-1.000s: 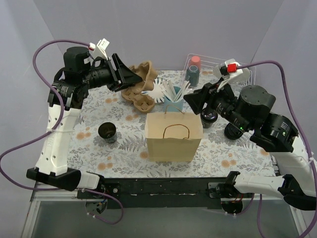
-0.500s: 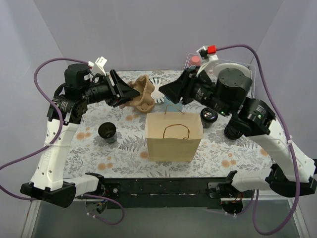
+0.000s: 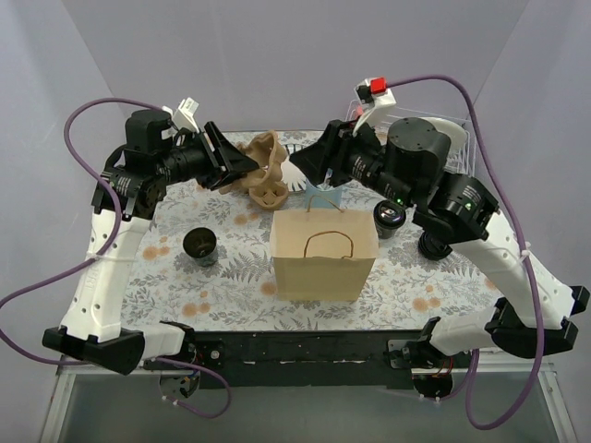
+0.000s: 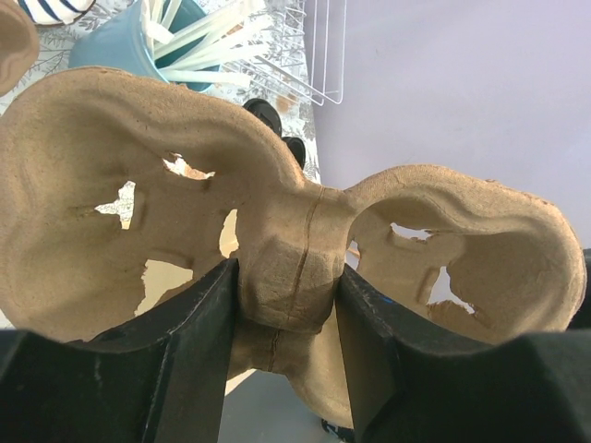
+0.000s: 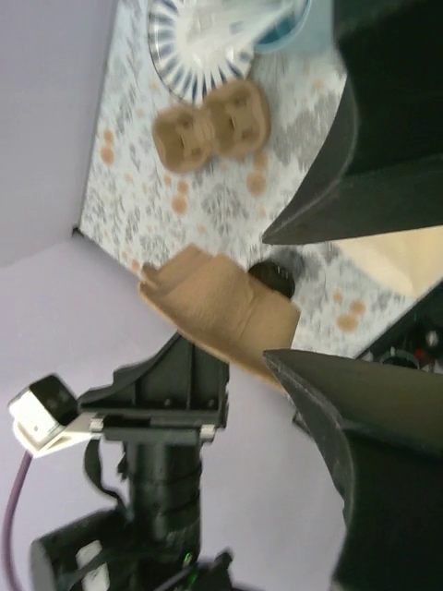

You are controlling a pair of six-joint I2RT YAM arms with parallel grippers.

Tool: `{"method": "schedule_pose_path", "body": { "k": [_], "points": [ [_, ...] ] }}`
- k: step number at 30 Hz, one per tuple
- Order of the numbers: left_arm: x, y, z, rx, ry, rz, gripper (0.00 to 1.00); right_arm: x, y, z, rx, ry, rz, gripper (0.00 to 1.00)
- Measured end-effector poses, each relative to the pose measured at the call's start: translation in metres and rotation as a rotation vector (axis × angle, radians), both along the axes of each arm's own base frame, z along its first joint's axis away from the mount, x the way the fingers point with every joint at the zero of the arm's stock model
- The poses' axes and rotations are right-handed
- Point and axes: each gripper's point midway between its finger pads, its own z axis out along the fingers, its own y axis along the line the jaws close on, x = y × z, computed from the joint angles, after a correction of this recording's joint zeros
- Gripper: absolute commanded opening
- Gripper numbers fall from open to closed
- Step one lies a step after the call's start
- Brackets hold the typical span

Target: Pack the takeout coffee

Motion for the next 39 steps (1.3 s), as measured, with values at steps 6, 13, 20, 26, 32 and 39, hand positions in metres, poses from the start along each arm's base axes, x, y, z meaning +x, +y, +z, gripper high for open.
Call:
{"method": "schedule_pose_path", "body": {
  "k": [6, 13, 20, 26, 32, 39],
  "points": [
    [-0.007, -0.023, 0.025, -0.001, -0.031, -0.044, 0.41, 0.004, -0.058, 0.001, -0.191, -0.216, -0.044, 0.69],
    [-0.044, -0.066, 0.015, -0.018, 0.049, -0.116, 0.38, 0.001, -0.086, -0.022, -0.39, -0.337, 0.058, 0.66],
    [-0.059, -0.086, 0.003, -0.032, 0.13, -0.09, 0.38, 0.006, -0.081, -0.113, -0.528, -0.201, 0.2, 0.65],
    [-0.075, -0.096, -0.002, -0.042, 0.163, -0.088, 0.38, -0.004, -0.083, -0.134, -0.529, -0.189, 0.267, 0.65],
    [-0.077, -0.092, -0.007, -0.039, 0.173, -0.056, 0.38, -0.016, -0.083, -0.121, -0.48, -0.241, 0.313, 0.65],
    [-0.079, -0.088, -0.009, -0.041, 0.172, -0.047, 0.37, -0.019, -0.08, -0.123, -0.467, -0.268, 0.337, 0.65]
  ]
}}
